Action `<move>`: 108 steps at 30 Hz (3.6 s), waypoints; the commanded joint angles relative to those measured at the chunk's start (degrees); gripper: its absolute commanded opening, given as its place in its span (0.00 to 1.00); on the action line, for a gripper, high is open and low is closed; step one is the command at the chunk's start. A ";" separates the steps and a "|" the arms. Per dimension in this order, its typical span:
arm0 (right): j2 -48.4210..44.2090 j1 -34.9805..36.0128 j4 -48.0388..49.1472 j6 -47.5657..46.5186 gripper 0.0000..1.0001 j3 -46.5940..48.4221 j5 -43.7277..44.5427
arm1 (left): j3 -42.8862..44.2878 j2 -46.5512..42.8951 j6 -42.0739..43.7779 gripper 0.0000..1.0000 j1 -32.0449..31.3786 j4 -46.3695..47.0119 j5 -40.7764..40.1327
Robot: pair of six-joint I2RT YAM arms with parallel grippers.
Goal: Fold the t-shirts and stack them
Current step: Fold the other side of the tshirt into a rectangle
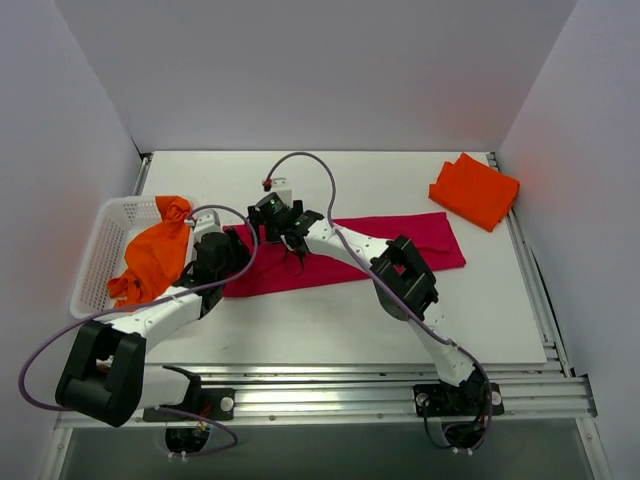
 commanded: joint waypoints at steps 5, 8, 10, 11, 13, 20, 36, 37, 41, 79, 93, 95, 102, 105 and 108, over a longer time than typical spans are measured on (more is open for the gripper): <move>3.74 -0.52 -3.49 -1.86 0.87 4.82 1.57 | -0.81 -2.63 -0.59 0.63 0.85 3.79 1.21; 4.53 -0.61 -3.66 -2.04 0.85 5.43 1.48 | -0.90 -2.89 -0.59 0.63 1.11 4.14 1.21; 4.88 -0.61 -3.49 -2.12 0.81 5.61 1.22 | -0.81 -2.63 -0.59 0.62 1.20 4.14 1.30; 5.06 -0.52 -3.49 -2.21 0.78 5.52 1.22 | -0.81 -2.37 -0.59 0.62 1.29 4.22 1.39; 5.15 -0.70 -3.57 -2.30 0.67 5.52 1.13 | -0.72 -2.19 -0.59 0.62 1.29 4.40 1.65; 4.36 -0.52 -4.01 -2.39 0.45 4.56 2.71 | -0.54 -0.96 -0.59 0.61 1.37 4.93 2.18; 0.58 -0.35 -5.16 -3.09 0.06 1.14 6.58 | -0.89 -1.57 -0.85 0.58 1.29 4.84 2.44; 0.14 -0.26 -5.07 -3.18 0.05 0.78 7.02 | -0.98 -1.49 -0.85 0.58 1.29 4.84 2.53; -3.10 -0.17 -5.16 -3.35 0.04 -2.12 8.60 | -0.98 -1.84 -0.94 0.57 1.29 4.93 2.53; -14.18 8.09 -6.12 -0.19 0.15 -22.60 21.87 | 10.78 18.00 0.20 0.57 2.08 11.34 8.85; -20.25 8.62 -7.97 2.36 0.22 -28.84 27.58 | 17.39 28.93 -0.41 0.53 3.48 10.56 14.74; -20.43 8.71 -7.88 2.53 0.22 -29.28 27.94 | 16.86 27.09 -0.33 0.53 3.40 9.59 15.53; -20.08 8.62 -7.35 2.45 0.23 -28.58 28.91 | 11.68 18.47 -0.77 0.52 1.73 5.38 15.98; -20.08 8.53 -7.09 2.45 0.23 -28.23 28.82 | 10.62 14.17 -0.33 0.52 -0.20 2.31 14.32; -20.34 8.53 -7.00 2.62 0.23 -28.49 28.82 | 9.22 11.88 0.11 0.52 -2.04 -0.25 13.43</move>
